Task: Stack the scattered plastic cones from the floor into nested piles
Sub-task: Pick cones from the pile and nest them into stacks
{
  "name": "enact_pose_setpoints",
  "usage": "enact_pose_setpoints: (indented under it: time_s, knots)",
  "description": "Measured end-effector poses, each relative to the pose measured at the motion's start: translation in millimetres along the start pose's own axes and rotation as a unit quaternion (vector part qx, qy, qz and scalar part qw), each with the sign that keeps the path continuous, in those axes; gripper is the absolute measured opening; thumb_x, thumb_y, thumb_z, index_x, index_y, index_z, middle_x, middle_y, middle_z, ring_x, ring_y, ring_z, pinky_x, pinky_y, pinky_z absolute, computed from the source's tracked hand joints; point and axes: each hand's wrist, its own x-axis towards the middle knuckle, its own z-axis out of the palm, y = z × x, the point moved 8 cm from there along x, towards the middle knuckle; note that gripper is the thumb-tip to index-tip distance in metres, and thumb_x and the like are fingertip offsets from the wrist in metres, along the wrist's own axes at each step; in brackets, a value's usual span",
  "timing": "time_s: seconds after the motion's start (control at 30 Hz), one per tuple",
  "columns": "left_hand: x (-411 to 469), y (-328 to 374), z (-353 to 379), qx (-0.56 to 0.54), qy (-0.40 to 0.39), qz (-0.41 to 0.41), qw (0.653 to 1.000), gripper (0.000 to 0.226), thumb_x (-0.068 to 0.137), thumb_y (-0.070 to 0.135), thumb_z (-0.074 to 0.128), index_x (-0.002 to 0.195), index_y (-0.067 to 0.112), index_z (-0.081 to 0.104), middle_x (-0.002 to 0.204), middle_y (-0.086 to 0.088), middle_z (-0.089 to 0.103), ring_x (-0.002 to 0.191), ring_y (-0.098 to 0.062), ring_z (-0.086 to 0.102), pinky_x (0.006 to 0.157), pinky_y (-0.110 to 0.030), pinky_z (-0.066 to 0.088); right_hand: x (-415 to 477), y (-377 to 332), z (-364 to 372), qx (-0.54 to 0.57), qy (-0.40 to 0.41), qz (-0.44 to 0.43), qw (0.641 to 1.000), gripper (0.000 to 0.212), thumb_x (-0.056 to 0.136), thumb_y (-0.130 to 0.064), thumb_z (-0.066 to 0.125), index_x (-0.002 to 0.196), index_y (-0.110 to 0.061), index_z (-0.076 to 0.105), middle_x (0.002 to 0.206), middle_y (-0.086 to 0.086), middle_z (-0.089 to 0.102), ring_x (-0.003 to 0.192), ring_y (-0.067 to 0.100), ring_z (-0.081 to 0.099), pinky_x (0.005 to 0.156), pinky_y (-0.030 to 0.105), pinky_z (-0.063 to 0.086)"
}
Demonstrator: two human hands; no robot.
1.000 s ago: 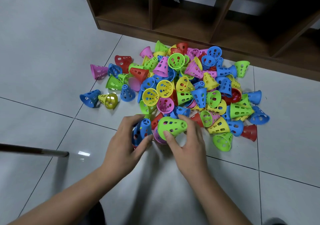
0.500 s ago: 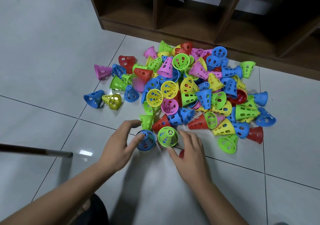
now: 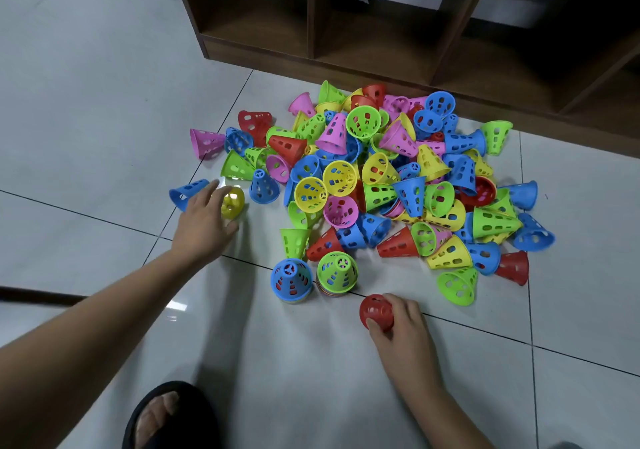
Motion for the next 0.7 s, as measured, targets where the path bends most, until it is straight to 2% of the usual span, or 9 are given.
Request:
enact_pose_setpoints:
  time_s: [0.07, 0.13, 0.27, 0.37, 0.43, 0.57, 0.63, 0.7]
  knots:
    - [0, -3, 3, 0.007, -0.012, 0.002, 1.0, 0.068, 0.091, 0.03, 0.076, 0.152, 0.028, 0.046, 0.157, -0.007, 0.05, 0.141, -0.037, 0.046, 0.108, -0.055, 0.047, 2, 0, -2, 0.009, 0.004, -0.007, 1.0, 0.047, 0.091, -0.043, 0.076, 0.133, -0.036, 0.056, 0.125, -0.011, 0.054, 0.113, 0.019, 0.061, 0.09, 0.039, 0.057]
    - [-5, 0, 2, -0.004, 0.0, 0.011, 1.0, 0.057, 0.092, 0.033, 0.075, 0.144, 0.026, 0.052, 0.142, -0.007, 0.059, 0.128, -0.037, 0.054, 0.099, -0.052, 0.05, 5, 0, -5, 0.012, 0.01, -0.011, 1.0, 0.046, 0.09, -0.042, 0.077, 0.13, -0.035, 0.057, 0.123, -0.011, 0.056, 0.113, 0.019, 0.06, 0.09, 0.039, 0.057]
    - [-23, 2, 6, -0.034, 0.021, 0.013, 0.999, 0.029, 0.094, 0.049, 0.069, 0.104, 0.025, 0.056, 0.107, -0.001, 0.056, 0.104, -0.031, 0.053, 0.085, -0.047, 0.047, 6, 0, -5, 0.013, 0.01, -0.015, 1.0, 0.045, 0.088, -0.043, 0.077, 0.127, -0.039, 0.056, 0.12, -0.013, 0.055, 0.112, 0.017, 0.059, 0.09, 0.039, 0.057]
    - [-37, -1, 19, -0.081, -0.006, -0.051, 0.995, 0.044, 0.097, 0.066, 0.058, 0.086, 0.024, 0.054, 0.098, 0.001, 0.052, 0.097, -0.025, 0.054, 0.081, -0.042, 0.046, 5, 0, -3, 0.007, 0.009, -0.015, 1.0, 0.045, 0.089, -0.044, 0.076, 0.128, -0.039, 0.055, 0.121, -0.014, 0.054, 0.112, 0.017, 0.059, 0.09, 0.038, 0.057]
    - [-42, -3, 29, -0.078, -0.038, -0.11, 0.99, 0.052, 0.094, 0.07, 0.06, 0.09, 0.019, 0.055, 0.099, -0.003, 0.052, 0.093, -0.029, 0.058, 0.077, -0.041, 0.046, 4, 0, -3, 0.008, 0.011, -0.014, 1.0, 0.045, 0.089, -0.043, 0.077, 0.129, -0.037, 0.055, 0.122, -0.013, 0.055, 0.113, 0.018, 0.06, 0.09, 0.038, 0.057]
    - [-50, -3, 39, -0.106, -0.097, -0.195, 0.97, 0.068, 0.082, 0.075, 0.071, 0.113, 0.019, 0.049, 0.1, -0.009, 0.064, 0.089, -0.029, 0.065, 0.07, -0.039, 0.049, 4, 0, -7, 0.009, 0.02, 0.0, 1.0, 0.049, 0.089, -0.043, 0.078, 0.132, -0.029, 0.058, 0.124, -0.008, 0.064, 0.115, 0.019, 0.061, 0.091, 0.037, 0.056]
    - [-58, -3, 48, -0.127, -0.144, -0.217, 0.957, 0.078, 0.075, 0.079, 0.071, 0.125, 0.025, 0.044, 0.1, -0.01, 0.071, 0.089, -0.028, 0.069, 0.072, -0.039, 0.056, 4, 0, -8, 0.015, 0.022, 0.009, 1.0, 0.051, 0.089, -0.046, 0.077, 0.133, -0.029, 0.058, 0.124, -0.007, 0.066, 0.115, 0.019, 0.062, 0.09, 0.037, 0.057]
    - [-65, 2, 53, -0.107, -0.169, -0.207, 0.958, 0.082, 0.077, 0.079, 0.07, 0.132, 0.025, 0.043, 0.104, -0.01, 0.072, 0.092, -0.027, 0.069, 0.075, -0.038, 0.058, 4, 0, -11, 0.026, 0.026, 0.013, 0.999, 0.051, 0.089, -0.051, 0.075, 0.133, -0.034, 0.056, 0.122, -0.008, 0.067, 0.11, 0.015, 0.064, 0.087, 0.036, 0.058]
